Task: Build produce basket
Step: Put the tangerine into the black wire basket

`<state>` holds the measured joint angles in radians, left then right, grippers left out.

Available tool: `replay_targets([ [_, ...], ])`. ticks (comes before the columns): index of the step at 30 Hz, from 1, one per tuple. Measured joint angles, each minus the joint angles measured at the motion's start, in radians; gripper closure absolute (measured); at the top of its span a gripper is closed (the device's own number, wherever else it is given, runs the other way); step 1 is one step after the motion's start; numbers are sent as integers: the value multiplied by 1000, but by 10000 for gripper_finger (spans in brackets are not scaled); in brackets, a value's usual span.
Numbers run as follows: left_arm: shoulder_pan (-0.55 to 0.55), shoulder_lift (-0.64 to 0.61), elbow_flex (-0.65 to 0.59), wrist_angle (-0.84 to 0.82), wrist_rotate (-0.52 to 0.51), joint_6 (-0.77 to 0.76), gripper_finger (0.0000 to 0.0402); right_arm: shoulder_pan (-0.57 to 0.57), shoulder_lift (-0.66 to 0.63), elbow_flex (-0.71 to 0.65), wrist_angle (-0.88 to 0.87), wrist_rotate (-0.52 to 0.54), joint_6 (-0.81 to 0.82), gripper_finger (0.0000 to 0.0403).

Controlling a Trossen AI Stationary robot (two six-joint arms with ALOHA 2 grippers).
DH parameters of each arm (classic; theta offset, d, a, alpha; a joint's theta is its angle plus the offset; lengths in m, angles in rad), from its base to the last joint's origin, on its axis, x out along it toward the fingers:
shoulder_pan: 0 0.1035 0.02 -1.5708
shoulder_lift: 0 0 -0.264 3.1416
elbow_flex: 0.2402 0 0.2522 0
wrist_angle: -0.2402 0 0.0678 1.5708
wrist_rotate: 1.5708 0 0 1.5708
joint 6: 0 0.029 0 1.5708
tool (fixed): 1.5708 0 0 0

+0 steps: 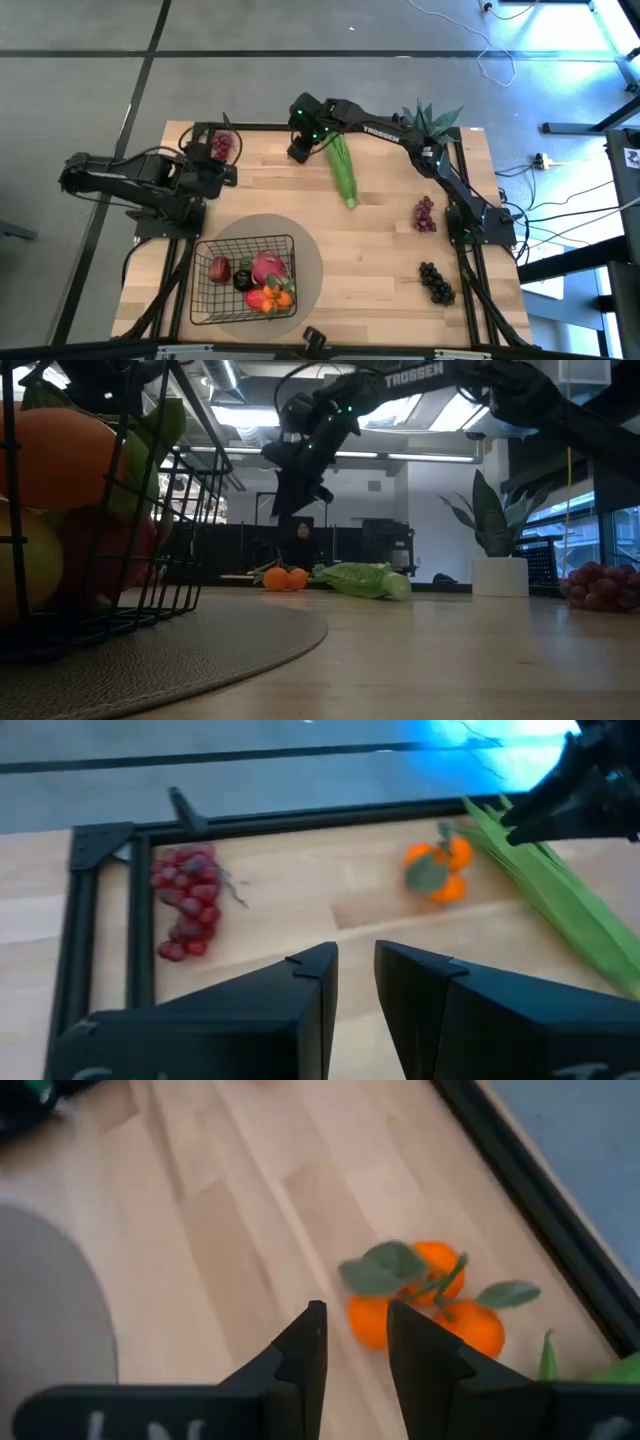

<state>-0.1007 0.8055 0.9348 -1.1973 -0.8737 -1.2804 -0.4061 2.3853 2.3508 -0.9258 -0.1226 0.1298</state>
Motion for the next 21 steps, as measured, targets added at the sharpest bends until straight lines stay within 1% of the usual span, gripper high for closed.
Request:
replay_targets([
  [4,60,0,0,0,1,5,342,-28,21,0,73,0,50,311],
  [9,106,0,0,0,5,32,342,-50,40,0,149,0,76,311],
  [14,143,0,0,0,58,34,342,-55,56,-1,142,17,78,311],
  [21,179,0,0,0,79,86,342,-55,65,-1,121,25,69,311],
])
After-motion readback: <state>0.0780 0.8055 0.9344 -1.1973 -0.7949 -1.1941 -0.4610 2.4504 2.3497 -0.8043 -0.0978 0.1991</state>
